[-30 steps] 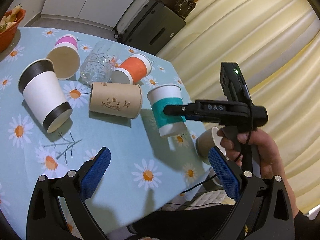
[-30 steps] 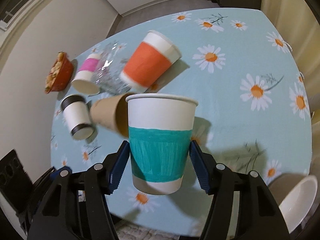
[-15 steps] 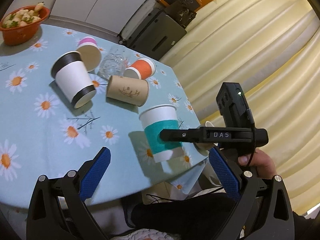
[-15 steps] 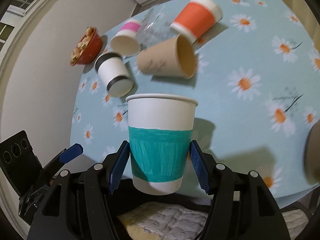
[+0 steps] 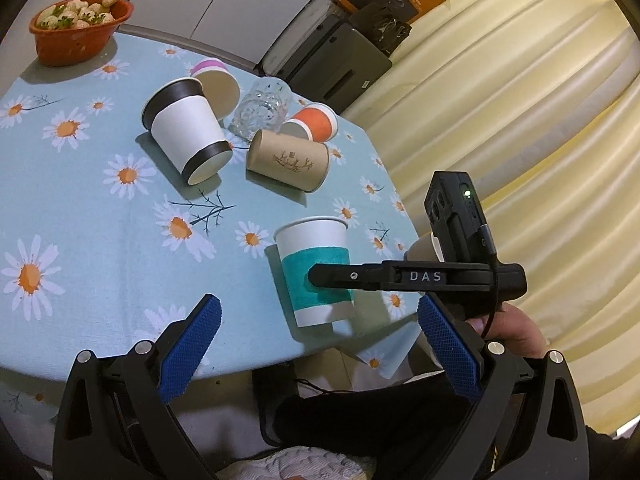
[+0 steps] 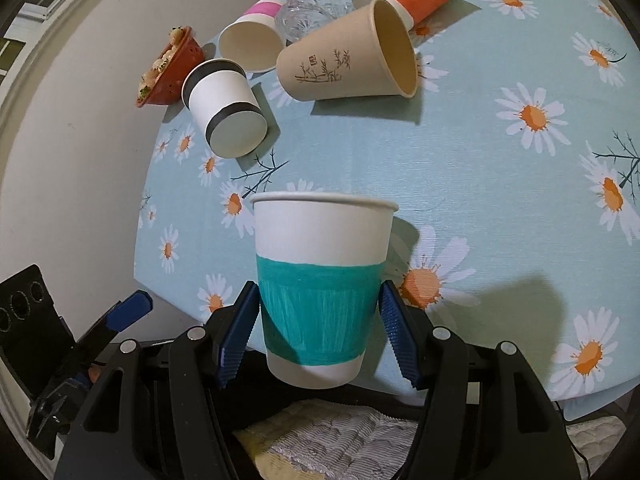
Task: Flip cup upright
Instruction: 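Lift the teal-sleeved cup with the left tool and rotate it open end up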
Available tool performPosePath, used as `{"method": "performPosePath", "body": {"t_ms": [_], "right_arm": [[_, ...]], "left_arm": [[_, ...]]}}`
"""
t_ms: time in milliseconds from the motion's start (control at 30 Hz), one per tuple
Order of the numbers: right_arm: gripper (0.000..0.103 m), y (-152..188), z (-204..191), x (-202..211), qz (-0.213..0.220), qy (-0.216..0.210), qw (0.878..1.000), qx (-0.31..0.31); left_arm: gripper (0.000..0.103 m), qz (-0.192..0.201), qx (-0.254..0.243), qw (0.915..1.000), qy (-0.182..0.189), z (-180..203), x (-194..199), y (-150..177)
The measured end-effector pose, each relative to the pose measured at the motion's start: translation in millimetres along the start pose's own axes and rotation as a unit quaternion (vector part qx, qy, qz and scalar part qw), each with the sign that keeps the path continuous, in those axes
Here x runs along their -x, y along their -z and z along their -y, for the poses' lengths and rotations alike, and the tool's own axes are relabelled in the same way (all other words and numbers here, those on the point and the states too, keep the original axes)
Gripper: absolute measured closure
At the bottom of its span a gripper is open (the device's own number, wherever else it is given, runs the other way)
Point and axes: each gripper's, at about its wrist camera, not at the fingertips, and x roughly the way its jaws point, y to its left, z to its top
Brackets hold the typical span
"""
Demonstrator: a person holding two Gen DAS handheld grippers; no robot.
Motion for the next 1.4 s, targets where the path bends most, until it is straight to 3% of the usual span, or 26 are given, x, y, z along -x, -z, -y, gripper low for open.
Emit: {"method": "performPosePath", "body": {"t_ms": [433, 767, 1067, 1400], "right_arm": [[0.036, 0.4, -0.3, 14.4, 0.009, -0.016, 1.0, -0.005], [0.036, 19.3, 10.5, 67.8, 0.06, -0.034, 0.998, -0.011], [0.03, 57.5, 34.8, 112.5, 0.141, -0.034, 0.989, -0.023], [0.021, 95.3, 43.0, 99.0, 0.164, -0.06, 0.985, -0.011]], "left_arm": [[0.007, -0.001, -0.001, 1.0, -0.004, 2.7, -0.4, -0.5], [0.007, -0.008, -0.003, 0.9998, -0.016, 14.1, -6.9, -10.1], [0.007, -0.068, -0.001, 0.9944, -0.08, 33.1, -52.2, -25.6], [0.009, -0.12, -0.009, 0.9802, -0.157, 40.5, -106.3, -35.7]]}}
